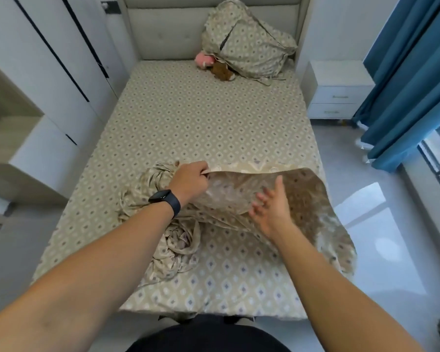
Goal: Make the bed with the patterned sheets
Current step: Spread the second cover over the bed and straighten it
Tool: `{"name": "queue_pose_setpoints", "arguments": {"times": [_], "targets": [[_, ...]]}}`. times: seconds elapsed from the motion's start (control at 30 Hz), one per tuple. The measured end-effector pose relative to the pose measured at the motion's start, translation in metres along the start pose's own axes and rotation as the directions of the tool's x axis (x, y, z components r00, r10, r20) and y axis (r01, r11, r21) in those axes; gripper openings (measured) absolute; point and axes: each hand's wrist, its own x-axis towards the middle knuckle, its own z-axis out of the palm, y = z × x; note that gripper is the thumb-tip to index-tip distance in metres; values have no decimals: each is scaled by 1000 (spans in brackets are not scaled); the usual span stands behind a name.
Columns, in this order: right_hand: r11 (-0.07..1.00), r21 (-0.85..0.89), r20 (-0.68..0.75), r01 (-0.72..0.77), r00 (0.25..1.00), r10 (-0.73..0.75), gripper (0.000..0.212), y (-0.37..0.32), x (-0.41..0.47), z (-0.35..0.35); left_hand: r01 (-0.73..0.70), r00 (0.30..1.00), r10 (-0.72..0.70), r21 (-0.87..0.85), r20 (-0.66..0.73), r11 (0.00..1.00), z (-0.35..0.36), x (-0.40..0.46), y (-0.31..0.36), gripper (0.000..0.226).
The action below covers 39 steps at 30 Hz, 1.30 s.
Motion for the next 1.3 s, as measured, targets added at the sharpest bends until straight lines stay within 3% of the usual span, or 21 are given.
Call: {"name": "queue_pose_setpoints", "arguments": {"times": [0.03, 0.1, 0.17, 0.23, 0.33, 0.4, 0.47, 0.53, 0.57, 0.6, 0.67, 0.73, 0.77, 0.83, 0.97, 1.03, 1.1, 1.17, 1.2, 1.27, 1.3], "targets": [[990, -70, 79, -126, 988, 132, 63, 27, -3, 18, -13, 998, 14, -24, 57, 1000, -5, -5, -1, 12], [967, -19, 149, -255, 956, 255, 55, 63, -8, 51, -46, 977, 54, -47, 206, 998, -12, -23, -5, 12], [969, 47, 146, -242, 961, 233, 33, 77, -6, 80, -24, 940, 50, -82, 337, 996, -22, -46, -26, 14], [982, -8, 76, -188, 979, 188, 24, 88, -2, 104, 34, 913, 43, -181, 406, 983, -31, -71, -61, 19], [991, 50, 52, -121, 992, 118, 22, 109, -2, 131, 255, 896, -31, -456, 443, 853, -48, -90, -109, 14], [990, 104, 70, -99, 993, 92, 34, 126, -10, 146, 483, 853, -230, -543, 468, 686, -53, -88, -137, 26], [989, 111, 124, -101, 988, 87, 42, 139, -28, 154, 524, 849, -381, -486, 366, 700, -45, -82, -162, 42], [984, 147, 169, -96, 983, 71, 43, 151, -44, 166, 485, 873, -390, -427, 294, 763, -38, -72, -188, 76], [986, 150, 170, -76, 984, 50, 44, 155, -47, 166, 511, 858, -394, -456, 330, 729, -34, -68, -192, 89], [988, 144, 170, -59, 985, 34, 46, 157, -52, 166, 577, 815, -408, -509, 412, 638, -30, -64, -195, 94], [992, 122, 188, -44, 982, 20, 50, 158, -58, 161, 721, 692, -375, -609, 617, 329, -28, -56, -190, 80], [995, 89, 186, -54, 982, 37, 49, 153, -62, 150, 713, 671, -272, -701, 689, -15, -24, -43, -189, 51], [995, 83, 165, -48, 986, 34, 47, 150, -65, 144, 685, 688, -253, -724, 680, -84, -25, -39, -188, 38], [996, 80, 134, -46, 990, 35, 45, 143, -68, 131, 651, 732, -267, -759, 626, 6, -26, -37, -184, 17], [991, 91, 105, -100, 990, 90, 44, 127, -65, 122, 611, 768, -305, -787, 563, 86, -27, -42, -170, 17], [992, 85, 136, -93, 987, 81, 45, 125, -64, 131, 658, 743, -333, -726, 581, 201, -27, -46, -165, 15], [993, 68, 205, -94, 976, 78, 51, 127, -62, 135, 727, 685, -348, -629, 640, 276, -23, -50, -166, 40], [989, 58, 255, -139, 959, 120, 54, 126, -64, 132, 765, 641, -360, -596, 677, 242, -16, -50, -165, 60], [986, 65, 287, -155, 949, 131, 53, 123, -68, 130, 767, 635, -370, -610, 678, 199, -12, -48, -164, 56], [990, 39, 331, -136, 937, 116, 48, 117, -75, 120, 717, 668, -409, -685, 622, 130, -7, -47, -157, 27], [993, 40, 308, -113, 947, 95, 45, 113, -76, 110, 680, 698, -438, -717, 567, 154, -7, -46, -154, 14]]}}
